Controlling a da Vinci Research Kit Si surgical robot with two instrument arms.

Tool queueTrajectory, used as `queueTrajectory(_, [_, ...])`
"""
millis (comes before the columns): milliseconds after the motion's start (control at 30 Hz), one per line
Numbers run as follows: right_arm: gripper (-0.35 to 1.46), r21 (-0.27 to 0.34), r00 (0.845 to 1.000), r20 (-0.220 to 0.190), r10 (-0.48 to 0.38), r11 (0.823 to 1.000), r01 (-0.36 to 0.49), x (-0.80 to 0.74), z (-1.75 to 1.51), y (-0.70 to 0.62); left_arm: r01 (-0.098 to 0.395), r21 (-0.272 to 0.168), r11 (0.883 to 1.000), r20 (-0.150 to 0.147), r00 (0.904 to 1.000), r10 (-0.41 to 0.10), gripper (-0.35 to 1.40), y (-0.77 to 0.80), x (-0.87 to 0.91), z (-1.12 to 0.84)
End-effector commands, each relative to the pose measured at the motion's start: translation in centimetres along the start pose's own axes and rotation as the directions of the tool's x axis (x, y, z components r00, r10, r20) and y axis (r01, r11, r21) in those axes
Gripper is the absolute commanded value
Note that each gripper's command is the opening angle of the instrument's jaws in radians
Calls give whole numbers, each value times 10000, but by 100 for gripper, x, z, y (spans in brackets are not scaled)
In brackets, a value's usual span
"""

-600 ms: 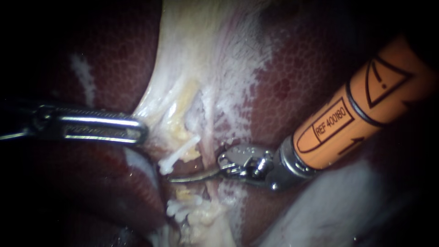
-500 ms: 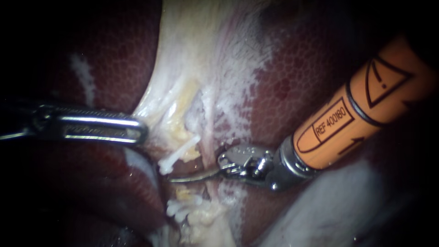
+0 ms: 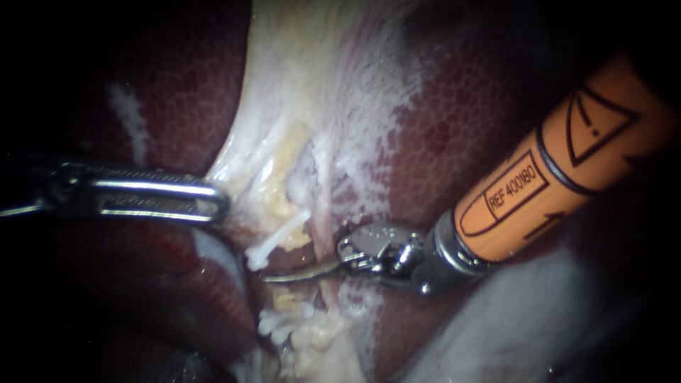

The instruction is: Go back from the cut left tube

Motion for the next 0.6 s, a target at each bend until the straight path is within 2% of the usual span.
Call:
queueTrajectory(33, [-35, 78, 10000, 47, -23, 10000, 23, -1, 1, 0, 0, 0, 10000, 1, 10000, 0, -35, 0, 0, 0])
queueTrajectory(167, [-35, 308, 10000, 51, -85, 9995, 83, 0, 1, 1, -1, 0, 10000, 1, 10000, 1, -35, 0, 0, 0])
queueTrajectory(267, [10, 212, 9999, -41, -106, 9997, 107, 0, 1, 1, -1, 0, 10000, 1, 10000, 1, -35, 0, 0, 0])
queueTrajectory(600, [44, 200, 9996, -55, -276, 9994, 277, 1, 0, 3, -1, 0, 10000, 1, 10000, 1, -35, 0, 0, 0])
